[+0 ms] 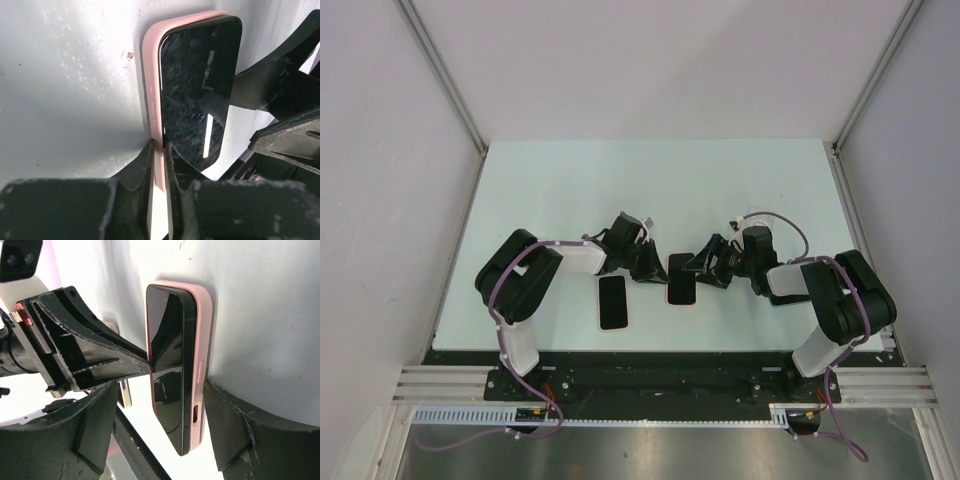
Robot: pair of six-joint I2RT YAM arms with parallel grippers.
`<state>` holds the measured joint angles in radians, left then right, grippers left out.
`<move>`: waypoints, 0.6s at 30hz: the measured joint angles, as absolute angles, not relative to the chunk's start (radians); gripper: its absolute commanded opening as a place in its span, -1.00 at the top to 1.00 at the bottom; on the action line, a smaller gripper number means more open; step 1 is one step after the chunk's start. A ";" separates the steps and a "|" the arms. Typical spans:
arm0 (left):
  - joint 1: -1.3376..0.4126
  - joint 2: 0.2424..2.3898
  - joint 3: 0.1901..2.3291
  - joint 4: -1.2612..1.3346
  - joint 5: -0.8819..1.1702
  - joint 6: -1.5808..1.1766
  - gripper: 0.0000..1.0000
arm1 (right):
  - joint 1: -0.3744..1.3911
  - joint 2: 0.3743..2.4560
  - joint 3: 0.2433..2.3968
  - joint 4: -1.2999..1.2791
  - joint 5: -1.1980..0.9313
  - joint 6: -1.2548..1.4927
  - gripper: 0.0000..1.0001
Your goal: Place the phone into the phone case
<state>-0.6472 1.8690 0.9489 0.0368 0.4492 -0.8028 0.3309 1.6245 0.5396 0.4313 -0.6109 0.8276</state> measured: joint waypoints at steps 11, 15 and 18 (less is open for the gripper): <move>-0.639 1.862 0.921 0.081 0.467 -0.816 0.53 | 0.300 1.669 0.495 0.603 -0.736 0.908 -0.22; -0.639 1.861 0.916 0.090 0.472 -0.821 0.50 | 0.300 1.698 0.488 0.656 -0.759 0.935 -0.10; -0.638 1.857 0.911 0.093 0.475 -0.822 0.45 | 0.299 1.710 0.485 0.676 -0.770 0.942 0.04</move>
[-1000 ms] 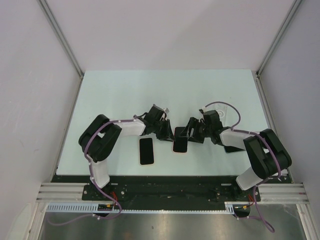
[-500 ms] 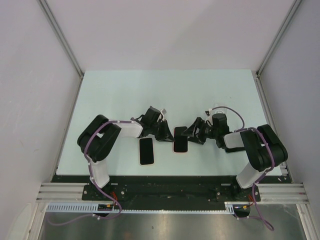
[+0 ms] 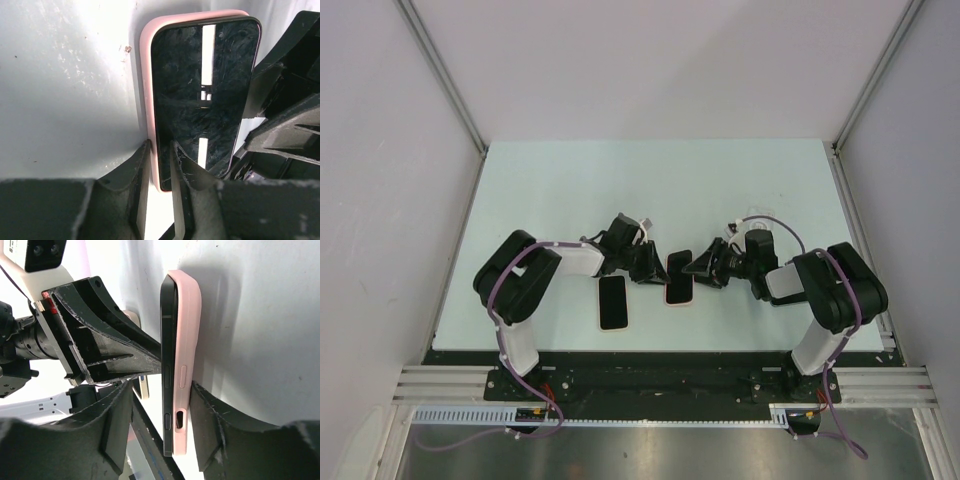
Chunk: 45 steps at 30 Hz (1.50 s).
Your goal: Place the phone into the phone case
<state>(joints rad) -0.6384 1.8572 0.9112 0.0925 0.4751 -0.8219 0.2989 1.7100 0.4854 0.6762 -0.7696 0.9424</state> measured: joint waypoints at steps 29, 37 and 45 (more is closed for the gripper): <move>-0.636 1.848 0.903 0.094 0.503 -0.821 0.20 | 0.319 1.723 0.474 0.692 -0.775 0.930 1.00; -0.624 1.761 0.894 0.014 0.486 -0.772 -0.01 | 0.316 1.649 0.472 0.624 -0.767 0.892 1.00; -0.559 1.422 0.890 -0.070 0.484 -0.653 -0.15 | 0.297 1.433 0.472 0.636 -0.822 0.911 1.00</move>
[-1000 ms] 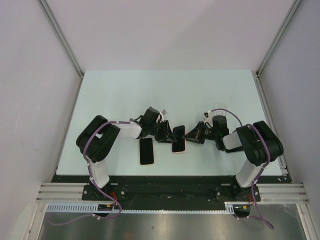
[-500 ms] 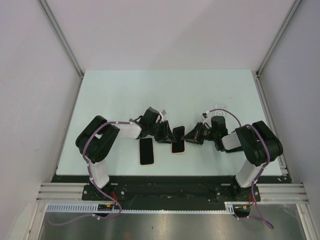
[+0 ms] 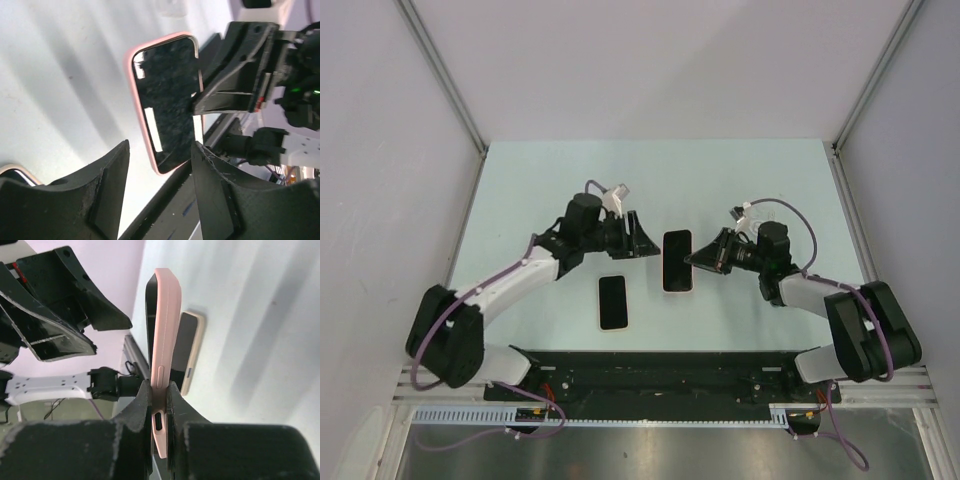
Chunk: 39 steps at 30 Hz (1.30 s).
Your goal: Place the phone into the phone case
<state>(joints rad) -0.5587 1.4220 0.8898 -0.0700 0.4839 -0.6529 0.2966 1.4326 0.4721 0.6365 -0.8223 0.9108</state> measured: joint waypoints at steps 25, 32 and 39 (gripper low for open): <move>-0.547 1.139 0.666 0.227 0.739 -0.821 -0.16 | 0.437 1.319 0.466 1.046 -0.895 1.229 0.95; -0.544 1.149 0.646 0.334 0.779 -0.899 0.78 | 0.462 1.383 0.466 1.140 -0.914 1.281 0.50; -0.543 1.154 0.641 0.362 0.796 -0.925 1.00 | 0.466 1.389 0.463 1.155 -0.934 1.276 -0.26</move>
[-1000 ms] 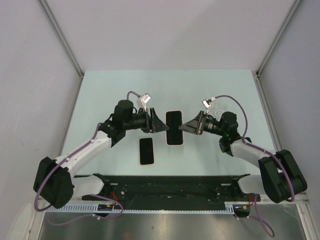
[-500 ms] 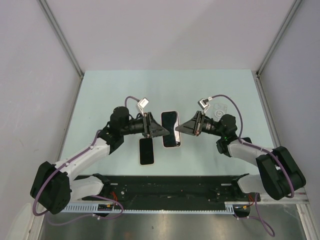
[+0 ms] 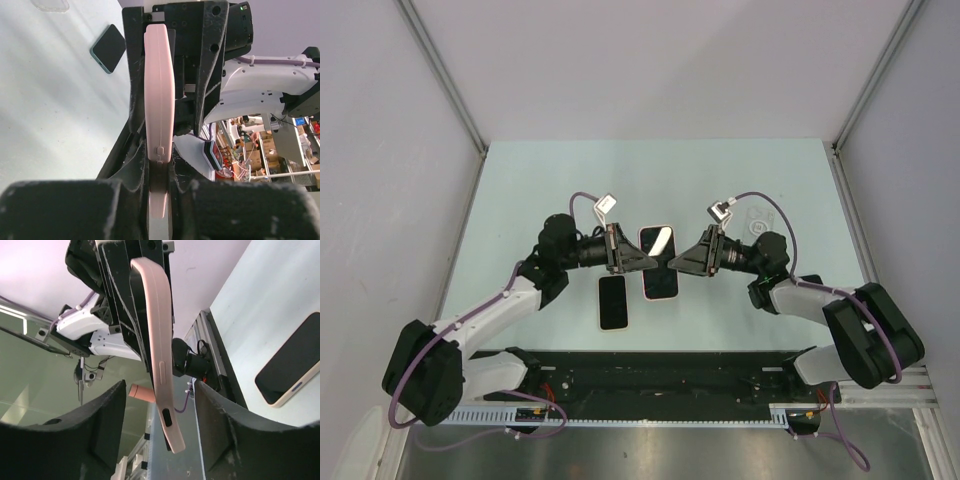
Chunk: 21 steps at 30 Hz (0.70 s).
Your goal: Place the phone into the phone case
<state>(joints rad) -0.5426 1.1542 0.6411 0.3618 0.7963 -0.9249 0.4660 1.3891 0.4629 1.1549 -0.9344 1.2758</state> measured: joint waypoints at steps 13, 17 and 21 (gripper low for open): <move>-0.533 1.165 0.641 0.356 0.757 -0.927 1.00 | 0.487 1.333 0.327 1.120 -0.959 1.219 -0.15; -0.532 1.190 0.641 0.356 0.743 -0.927 1.00 | 0.493 1.331 0.327 1.127 -0.956 1.220 0.04; -0.529 1.193 0.641 0.358 0.737 -0.935 1.00 | 0.493 1.336 0.322 1.126 -0.947 1.228 0.71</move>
<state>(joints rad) -0.5285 1.1931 0.6415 0.3580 0.7372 -0.9352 0.4934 1.3365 0.3222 1.1263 -0.9466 1.2278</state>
